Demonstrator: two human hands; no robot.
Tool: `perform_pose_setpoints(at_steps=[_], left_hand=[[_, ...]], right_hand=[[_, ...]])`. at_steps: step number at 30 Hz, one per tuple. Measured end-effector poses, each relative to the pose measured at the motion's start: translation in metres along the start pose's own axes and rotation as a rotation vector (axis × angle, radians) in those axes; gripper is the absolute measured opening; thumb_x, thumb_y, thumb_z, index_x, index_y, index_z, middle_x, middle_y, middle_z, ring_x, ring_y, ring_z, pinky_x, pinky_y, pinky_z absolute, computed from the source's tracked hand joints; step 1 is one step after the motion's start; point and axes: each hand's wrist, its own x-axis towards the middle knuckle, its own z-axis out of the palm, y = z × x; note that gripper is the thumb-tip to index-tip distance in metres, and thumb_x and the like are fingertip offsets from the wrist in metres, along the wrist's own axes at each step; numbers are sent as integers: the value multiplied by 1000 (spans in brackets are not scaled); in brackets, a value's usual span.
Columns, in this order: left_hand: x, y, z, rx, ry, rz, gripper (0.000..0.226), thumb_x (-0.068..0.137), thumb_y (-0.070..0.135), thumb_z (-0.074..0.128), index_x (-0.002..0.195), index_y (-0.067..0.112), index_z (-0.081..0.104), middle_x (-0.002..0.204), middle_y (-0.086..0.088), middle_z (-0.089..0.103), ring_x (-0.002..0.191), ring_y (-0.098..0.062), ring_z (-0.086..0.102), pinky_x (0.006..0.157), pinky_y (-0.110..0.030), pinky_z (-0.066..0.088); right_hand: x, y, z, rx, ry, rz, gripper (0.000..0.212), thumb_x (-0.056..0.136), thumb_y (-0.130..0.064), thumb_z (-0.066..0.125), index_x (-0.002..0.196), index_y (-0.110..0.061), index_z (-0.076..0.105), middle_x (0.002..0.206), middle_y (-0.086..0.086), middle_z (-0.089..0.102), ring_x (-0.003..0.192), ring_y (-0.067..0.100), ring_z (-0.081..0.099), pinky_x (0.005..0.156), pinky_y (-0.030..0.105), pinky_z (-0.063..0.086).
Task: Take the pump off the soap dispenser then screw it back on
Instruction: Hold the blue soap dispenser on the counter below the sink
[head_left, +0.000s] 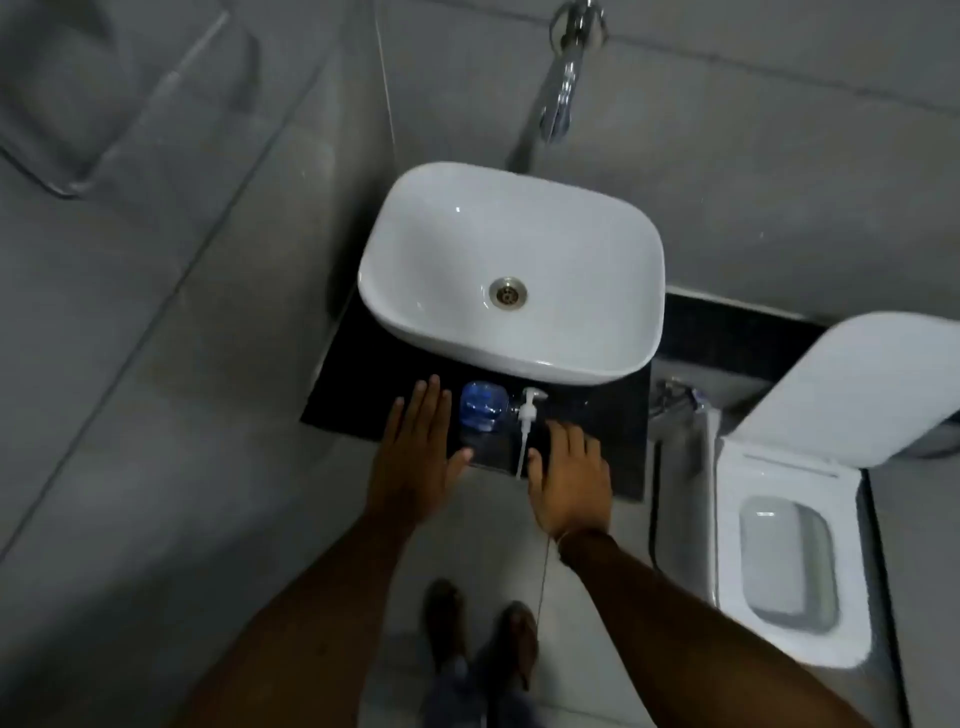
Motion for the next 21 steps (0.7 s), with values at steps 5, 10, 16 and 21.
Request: perform_pose_setpoints(at_steps=[5, 10, 16, 21], left_hand=[[43, -13, 16, -58, -63, -50, 85, 97, 60, 45, 160, 5, 25, 171, -19, 18, 160, -34, 15, 129, -55, 18], [46, -19, 32, -9, -109, 14, 83, 97, 65, 41, 160, 12, 28, 172, -16, 14, 160, -33, 13, 129, -55, 19], [52, -15, 35, -106, -57, -51, 80, 96, 64, 38, 158, 14, 32, 172, -18, 17, 159, -34, 16, 129, -56, 20], [49, -13, 38, -162, -26, -51, 73, 97, 62, 38, 155, 17, 38, 171, -18, 18, 159, -34, 16, 129, -55, 19]], right_hand=[[40, -17, 14, 207, -47, 326, 42, 104, -45, 57, 134, -16, 59, 139, 13, 59, 122, 41, 62, 92, 51, 56], [70, -29, 18, 315, -59, 481, 55, 92, -59, 72, 130, -19, 67, 135, 12, 69, 122, 41, 68, 95, 48, 59], [84, -32, 21, 334, -81, 568, 48, 88, -55, 78, 123, -23, 74, 131, 15, 73, 121, 43, 69, 96, 48, 59], [80, -29, 18, 488, -36, 612, 35, 88, -46, 80, 115, -24, 78, 120, 11, 79, 115, 39, 73, 99, 48, 60]])
